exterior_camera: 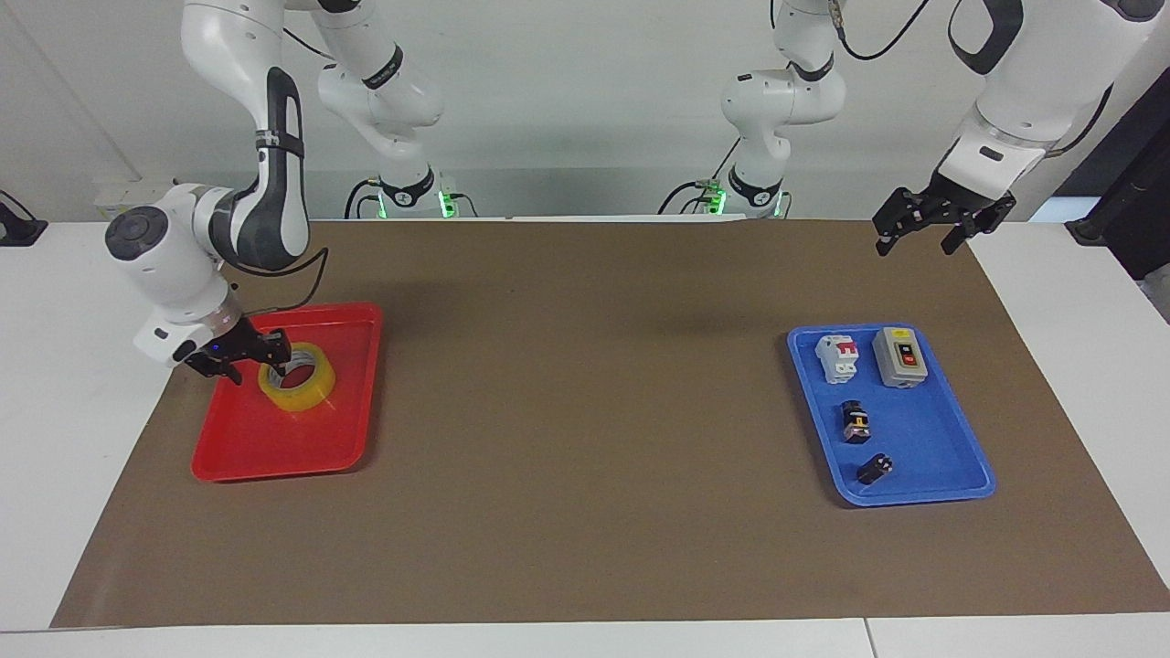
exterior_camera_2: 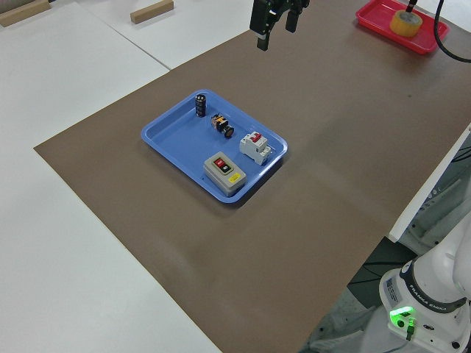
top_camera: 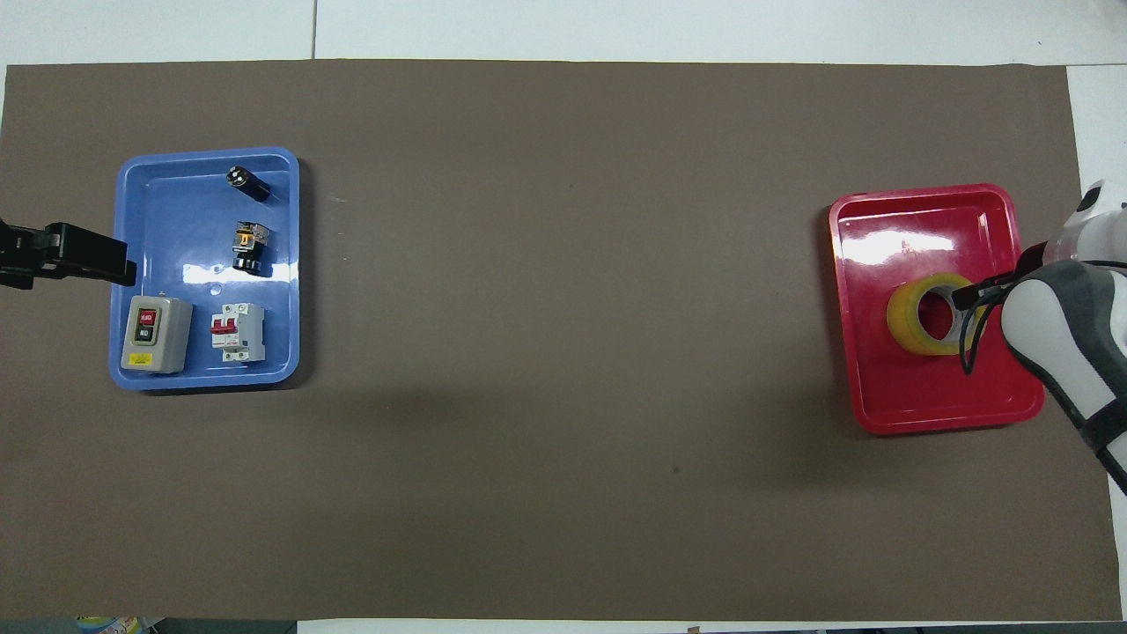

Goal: Place and move tape with both arms

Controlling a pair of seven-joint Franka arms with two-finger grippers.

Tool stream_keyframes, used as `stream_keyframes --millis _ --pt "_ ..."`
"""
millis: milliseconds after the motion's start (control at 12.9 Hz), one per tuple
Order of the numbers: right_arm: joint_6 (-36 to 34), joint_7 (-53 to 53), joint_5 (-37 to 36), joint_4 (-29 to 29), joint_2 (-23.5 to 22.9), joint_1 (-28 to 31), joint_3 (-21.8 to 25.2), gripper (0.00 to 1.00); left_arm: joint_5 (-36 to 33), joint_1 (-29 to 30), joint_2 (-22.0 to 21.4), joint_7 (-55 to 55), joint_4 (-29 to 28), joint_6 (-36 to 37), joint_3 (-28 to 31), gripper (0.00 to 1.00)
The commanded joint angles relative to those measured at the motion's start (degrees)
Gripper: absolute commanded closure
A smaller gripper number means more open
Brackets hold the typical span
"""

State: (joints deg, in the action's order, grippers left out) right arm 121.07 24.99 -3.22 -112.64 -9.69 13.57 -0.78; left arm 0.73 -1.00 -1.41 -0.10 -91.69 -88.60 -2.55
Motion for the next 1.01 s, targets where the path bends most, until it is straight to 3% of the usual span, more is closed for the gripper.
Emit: stream_keyframes --millis 0,311,544,699,854,932 --pt "-14.0 -2.2 2.0 11.7 0.2 0.3 -2.5 0.00 -1.1 0.1 -1.1 0.4 -0.4 1.0 0.1 0.00" --pt "-32.0 -7.7 2.1 25.8 2.9 0.3 -4.6 0.00 -1.0 0.1 -1.1 0.4 -0.4 1.0 0.1 0.00" --pt "-39.9 -7.7 2.0 33.6 3.2 0.3 -4.7 0.00 -1.0 0.1 -1.1 0.4 -0.4 1.0 0.1 0.00" --pt "-41.3 -8.4 0.0 31.2 5.1 -2.1 -5.0 0.00 -1.0 0.1 -1.1 0.4 -0.4 1.0 0.1 0.00" --pt "-41.7 -8.6 0.2 23.1 9.8 -2.1 -5.0 0.00 -1.0 0.1 -1.1 0.4 -0.4 1.0 0.1 0.00" --pt "-41.7 -8.6 0.2 22.5 10.6 -2.3 -4.9 0.00 -1.0 0.1 -1.1 0.4 -0.4 1.0 0.1 0.00"
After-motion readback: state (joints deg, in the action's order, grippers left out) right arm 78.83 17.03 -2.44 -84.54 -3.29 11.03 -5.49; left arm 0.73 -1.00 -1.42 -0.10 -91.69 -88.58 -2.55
